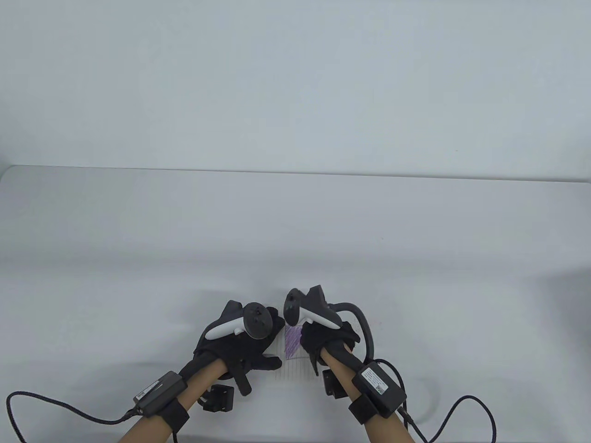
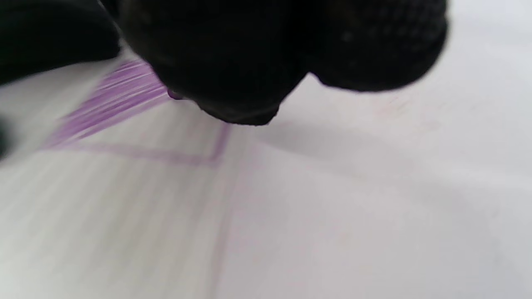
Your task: Apply wax crayon on paper
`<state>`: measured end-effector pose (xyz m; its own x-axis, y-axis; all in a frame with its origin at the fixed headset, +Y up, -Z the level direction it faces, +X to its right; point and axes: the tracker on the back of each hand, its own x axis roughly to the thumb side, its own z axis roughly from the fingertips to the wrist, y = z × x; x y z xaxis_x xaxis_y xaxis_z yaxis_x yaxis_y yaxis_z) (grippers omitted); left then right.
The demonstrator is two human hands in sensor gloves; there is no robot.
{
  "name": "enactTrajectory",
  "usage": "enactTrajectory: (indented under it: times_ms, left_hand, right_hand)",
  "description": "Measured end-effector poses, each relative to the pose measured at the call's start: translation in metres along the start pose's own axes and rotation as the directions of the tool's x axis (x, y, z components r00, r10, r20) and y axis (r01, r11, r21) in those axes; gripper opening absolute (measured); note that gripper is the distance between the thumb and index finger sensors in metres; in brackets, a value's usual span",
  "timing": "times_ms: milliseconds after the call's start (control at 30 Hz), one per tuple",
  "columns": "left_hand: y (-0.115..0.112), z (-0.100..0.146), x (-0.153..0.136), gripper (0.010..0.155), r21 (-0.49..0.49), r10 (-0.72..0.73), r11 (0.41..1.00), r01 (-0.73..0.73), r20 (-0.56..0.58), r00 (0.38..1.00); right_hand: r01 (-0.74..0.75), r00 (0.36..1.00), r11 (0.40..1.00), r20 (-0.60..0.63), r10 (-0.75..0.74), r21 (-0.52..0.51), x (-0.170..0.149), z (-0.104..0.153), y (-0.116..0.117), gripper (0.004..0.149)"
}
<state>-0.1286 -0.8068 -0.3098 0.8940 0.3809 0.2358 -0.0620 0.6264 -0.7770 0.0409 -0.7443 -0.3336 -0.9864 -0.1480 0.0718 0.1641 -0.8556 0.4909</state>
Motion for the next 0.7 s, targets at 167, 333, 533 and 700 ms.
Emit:
enactTrajectory:
  times_ms: [167, 333, 533, 700]
  left_hand:
    - [0.0, 0.0, 0.0, 0.088, 0.0, 0.0, 1.0, 0.0, 0.0, 1.0]
    - [0.0, 0.0, 0.0, 0.088, 0.001, 0.001, 1.0, -0.001, 0.001, 1.0]
    - [0.0, 0.0, 0.0, 0.087, 0.001, -0.001, 1.0, 0.001, 0.001, 1.0]
    - [0.0, 0.0, 0.0, 0.088, -0.002, 0.0, 1.0, 0.0, 0.001, 1.0]
  right_hand:
    - [-0.044, 0.991, 0.999, 0.129, 0.043, 0.003, 0.017, 0.014, 0.004, 0.043]
    - [0.021, 0.99, 0.981, 0.131, -0.047, 0.193, 0.015, 0.01, 0.005, 0.042]
    - [-0.059, 0.998, 0.998, 0.03, 0.06, -0.023, 0.012, 0.007, 0.0, 0.042]
    - [0.009, 0.98, 0.971, 0.191, -0.056, 0.24, 0.024, 0.018, 0.009, 0.042]
